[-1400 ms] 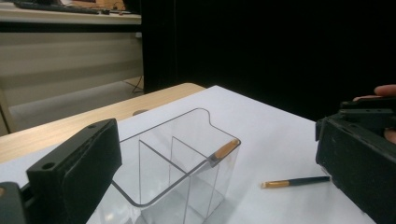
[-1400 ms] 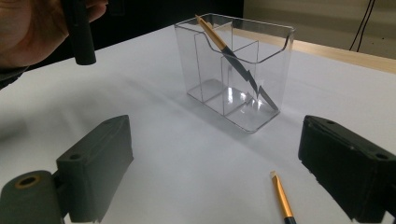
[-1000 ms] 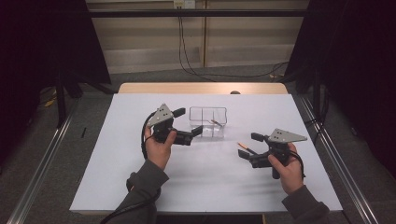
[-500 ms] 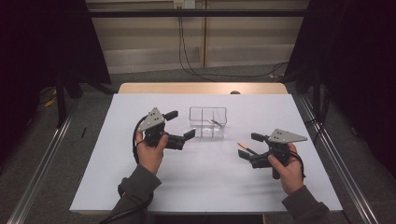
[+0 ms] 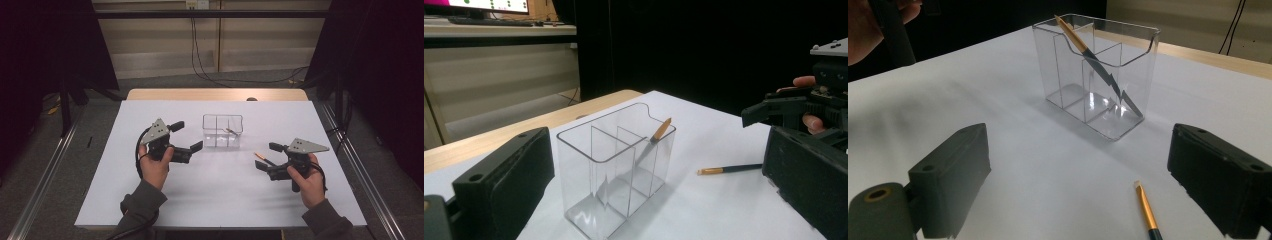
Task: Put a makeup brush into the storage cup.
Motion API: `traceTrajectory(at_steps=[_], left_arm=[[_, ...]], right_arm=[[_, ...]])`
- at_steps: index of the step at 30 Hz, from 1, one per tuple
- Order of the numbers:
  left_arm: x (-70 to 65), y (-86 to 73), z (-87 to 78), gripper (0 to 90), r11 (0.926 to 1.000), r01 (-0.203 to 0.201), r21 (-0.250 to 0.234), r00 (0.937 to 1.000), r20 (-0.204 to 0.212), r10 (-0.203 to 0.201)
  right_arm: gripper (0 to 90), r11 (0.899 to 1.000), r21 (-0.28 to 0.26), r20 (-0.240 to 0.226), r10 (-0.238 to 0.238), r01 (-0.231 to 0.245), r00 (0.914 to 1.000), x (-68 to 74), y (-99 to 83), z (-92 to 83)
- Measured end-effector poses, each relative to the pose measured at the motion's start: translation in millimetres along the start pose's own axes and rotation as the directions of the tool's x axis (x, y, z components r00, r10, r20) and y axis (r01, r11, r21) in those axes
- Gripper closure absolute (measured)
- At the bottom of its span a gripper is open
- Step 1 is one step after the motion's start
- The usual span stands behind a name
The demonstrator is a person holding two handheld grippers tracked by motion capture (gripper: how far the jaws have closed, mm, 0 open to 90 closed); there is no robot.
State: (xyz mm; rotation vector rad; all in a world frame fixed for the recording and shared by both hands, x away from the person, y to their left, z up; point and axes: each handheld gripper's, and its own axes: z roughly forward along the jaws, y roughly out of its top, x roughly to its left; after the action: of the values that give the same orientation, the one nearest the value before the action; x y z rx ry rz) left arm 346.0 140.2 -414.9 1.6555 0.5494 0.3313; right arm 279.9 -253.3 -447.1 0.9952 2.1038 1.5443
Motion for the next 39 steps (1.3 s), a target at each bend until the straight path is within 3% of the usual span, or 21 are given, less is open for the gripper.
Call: traceTrajectory(at_steps=[39], left_arm=[[5.0, -13.1, -22.9, 0.0, 0.9998, 0.011, 0.016, 0.9998, -0.018, -0.011]], right_arm=[[9.3, 1.0, 0.002, 0.002, -0.002, 0.002, 1.0, -0.5, 0.0, -0.4]])
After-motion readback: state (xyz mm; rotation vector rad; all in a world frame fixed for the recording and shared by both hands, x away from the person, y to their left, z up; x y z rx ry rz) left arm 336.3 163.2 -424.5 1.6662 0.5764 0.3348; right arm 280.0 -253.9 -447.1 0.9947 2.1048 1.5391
